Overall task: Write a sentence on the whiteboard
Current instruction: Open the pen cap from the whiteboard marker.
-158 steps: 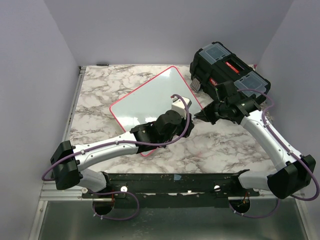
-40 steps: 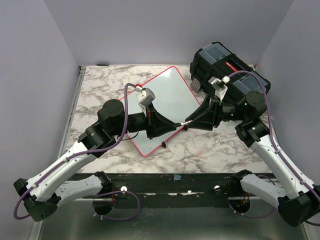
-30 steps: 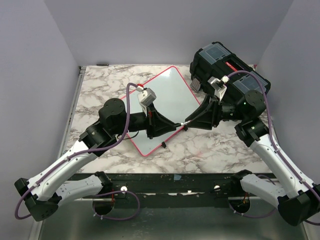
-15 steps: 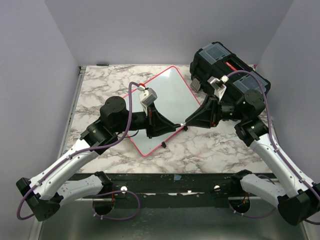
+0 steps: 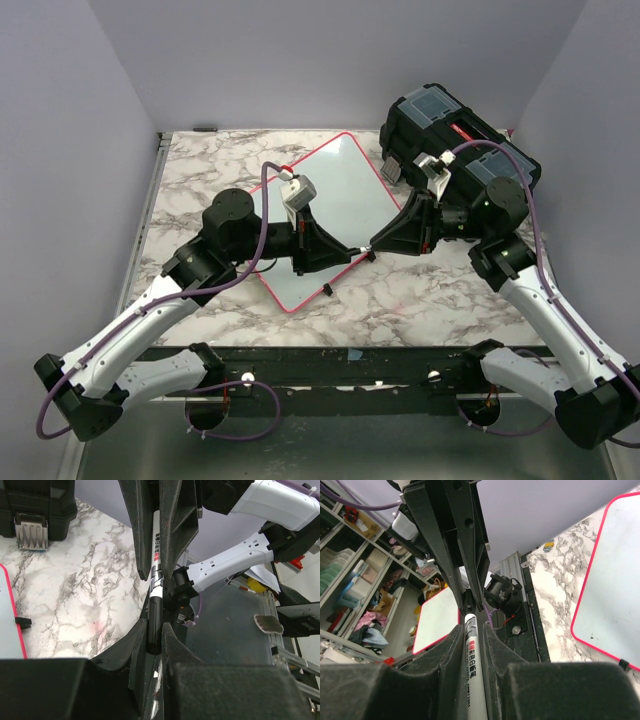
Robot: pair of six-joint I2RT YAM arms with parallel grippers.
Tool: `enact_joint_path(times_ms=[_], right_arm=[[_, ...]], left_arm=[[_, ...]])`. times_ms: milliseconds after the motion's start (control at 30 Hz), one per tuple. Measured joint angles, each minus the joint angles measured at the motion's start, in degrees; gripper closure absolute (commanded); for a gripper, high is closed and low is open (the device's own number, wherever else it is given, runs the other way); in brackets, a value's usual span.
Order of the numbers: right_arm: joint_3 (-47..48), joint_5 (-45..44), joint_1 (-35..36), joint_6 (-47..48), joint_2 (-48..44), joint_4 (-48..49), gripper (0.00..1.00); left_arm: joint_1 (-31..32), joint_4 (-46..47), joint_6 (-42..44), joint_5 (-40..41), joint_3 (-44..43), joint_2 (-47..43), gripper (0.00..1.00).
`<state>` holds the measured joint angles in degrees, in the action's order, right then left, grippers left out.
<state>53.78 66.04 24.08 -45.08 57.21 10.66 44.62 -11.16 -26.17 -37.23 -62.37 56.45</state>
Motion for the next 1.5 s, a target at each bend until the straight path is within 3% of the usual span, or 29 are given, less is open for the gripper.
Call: enact_joint_path(times_ms=[300,1500], right_arm=[[0.3,0.0,0.4,1.3,0.3,-0.7,0.7],[1.4,-0.7,0.8,5.2,1.5,-4.9,0.71]], left_arm=[[-0.7,-1.6,0.4,-1.2,-0.2,0.9,1.0],[-3.7,-2.3,1.6,-4.0,-0.9,2.4,1.0]])
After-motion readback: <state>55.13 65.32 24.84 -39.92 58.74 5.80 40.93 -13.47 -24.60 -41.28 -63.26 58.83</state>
